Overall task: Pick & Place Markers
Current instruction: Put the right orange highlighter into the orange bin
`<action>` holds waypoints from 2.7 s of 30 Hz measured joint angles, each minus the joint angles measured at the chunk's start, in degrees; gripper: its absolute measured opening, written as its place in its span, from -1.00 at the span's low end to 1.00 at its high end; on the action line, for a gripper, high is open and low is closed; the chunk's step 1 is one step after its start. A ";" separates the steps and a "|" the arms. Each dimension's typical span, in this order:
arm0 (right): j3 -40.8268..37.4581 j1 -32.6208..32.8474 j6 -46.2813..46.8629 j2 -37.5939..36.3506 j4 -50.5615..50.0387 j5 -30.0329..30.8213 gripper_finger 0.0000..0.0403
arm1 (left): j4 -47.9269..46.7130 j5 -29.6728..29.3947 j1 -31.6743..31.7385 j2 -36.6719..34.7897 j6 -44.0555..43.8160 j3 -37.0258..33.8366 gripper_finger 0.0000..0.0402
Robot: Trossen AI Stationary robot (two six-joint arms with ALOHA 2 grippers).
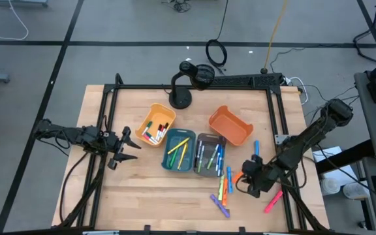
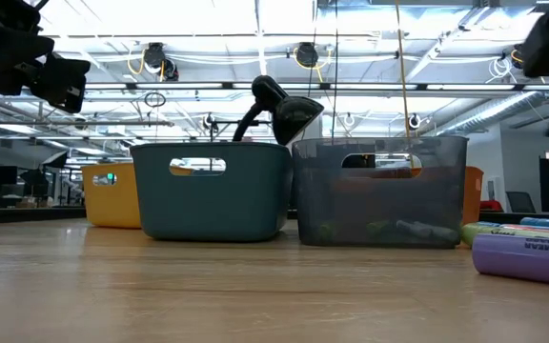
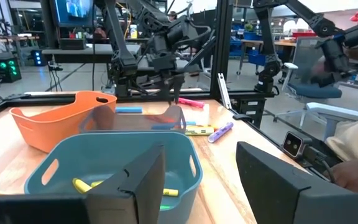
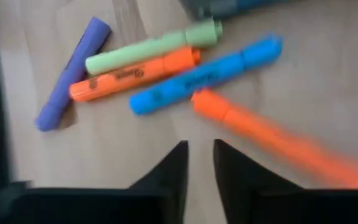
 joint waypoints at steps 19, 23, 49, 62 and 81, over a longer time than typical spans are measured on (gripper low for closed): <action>0.12 -7.51 -21.90 12.21 -3.94 -7.57 -0.18 | 0.03 -0.03 0.00 -0.01 0.00 0.00 0.02; 0.10 -7.55 -20.04 14.46 -5.75 -7.62 -0.28 | 0.02 -0.04 0.00 0.00 0.00 0.00 -0.02; -0.31 -7.42 -6.42 -2.83 2.98 -7.82 -0.75 | 0.02 -0.03 0.00 -0.01 0.00 0.00 0.07; -0.23 -12.33 -18.84 -8.81 16.98 6.29 -0.74 | 0.04 -0.03 -0.02 -0.02 -0.02 0.00 0.07; -0.16 -51.24 -28.40 -7.92 15.97 -3.88 -0.74 | 0.03 -0.03 -0.01 -0.01 0.00 0.00 0.07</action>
